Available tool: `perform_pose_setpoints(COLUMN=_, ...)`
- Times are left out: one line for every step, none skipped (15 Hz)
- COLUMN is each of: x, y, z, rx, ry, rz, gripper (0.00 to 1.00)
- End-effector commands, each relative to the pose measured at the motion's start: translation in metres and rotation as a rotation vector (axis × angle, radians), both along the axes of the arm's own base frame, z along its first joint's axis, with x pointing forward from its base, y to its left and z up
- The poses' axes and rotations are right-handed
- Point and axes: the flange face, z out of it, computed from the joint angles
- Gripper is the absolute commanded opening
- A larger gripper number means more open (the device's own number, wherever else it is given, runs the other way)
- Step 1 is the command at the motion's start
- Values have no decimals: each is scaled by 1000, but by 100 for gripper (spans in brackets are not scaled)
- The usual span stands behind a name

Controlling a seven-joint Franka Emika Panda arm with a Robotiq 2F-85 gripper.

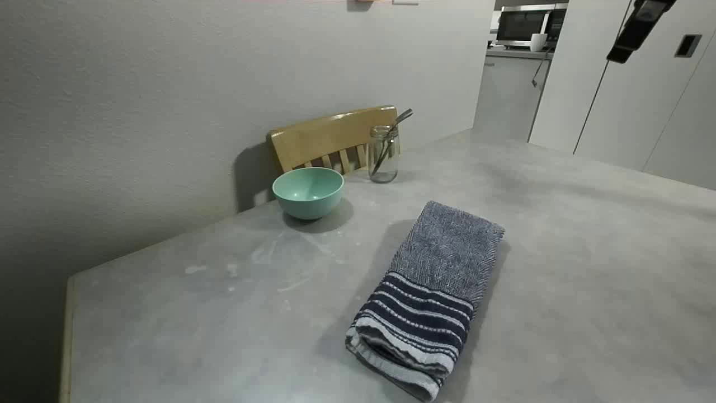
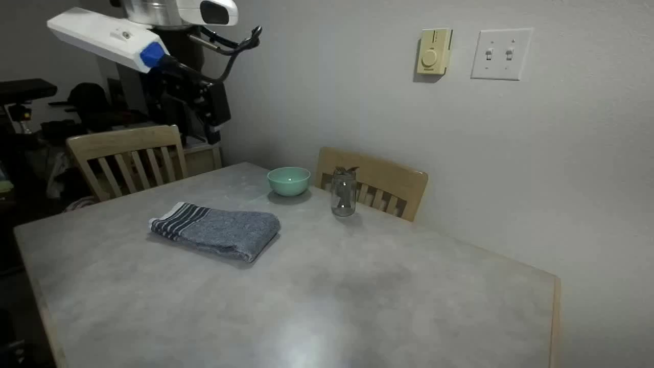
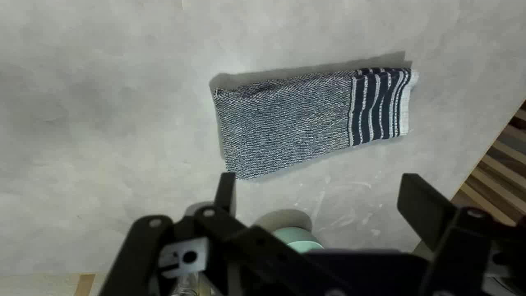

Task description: Partially unfold the towel on the table

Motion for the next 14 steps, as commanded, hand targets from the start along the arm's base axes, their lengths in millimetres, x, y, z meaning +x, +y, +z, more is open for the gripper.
perform_pose_setpoints(x=0, y=0, z=0, rx=0, ry=1, rz=0, gripper=100)
perform_pose_setpoints(x=0, y=0, z=0, rx=0, ry=1, rz=0, gripper=100)
perform_pose_setpoints(x=0, y=0, z=0, rx=0, ry=1, rz=0, gripper=100)
perform_pose_setpoints(x=0, y=0, z=0, rx=0, ry=1, rz=0, gripper=100)
perform_pose_setpoints(x=0, y=0, z=0, rx=0, ry=1, rz=0, gripper=100)
perform_pose_setpoints(x=1, y=1, z=-1, rx=-7, ry=4, rz=2, gripper=100)
perform_pose_setpoints(x=2, y=3, z=-2, rx=-10, ry=7, rz=13, gripper=100)
perform_pose_setpoints(x=3, y=5, z=-4, rx=-13, ry=10, rz=21, gripper=100)
perform_pose_setpoints(x=4, y=8, z=-5, rx=-15, ry=14, rz=32, gripper=100)
perform_pose_setpoints(x=6, y=11, z=-7, rx=-14, ry=18, rz=40, gripper=100)
perform_pose_setpoints(x=8, y=14, z=-9, rx=-15, ry=23, rz=47, gripper=100)
perform_pose_setpoints(x=10, y=17, z=-11, rx=-13, ry=26, rz=57, gripper=100)
perform_pose_setpoints(x=12, y=20, z=-12, rx=-5, ry=23, rz=59, gripper=100)
perform_pose_setpoints(x=14, y=23, z=-15, rx=6, ry=29, rz=67, gripper=100)
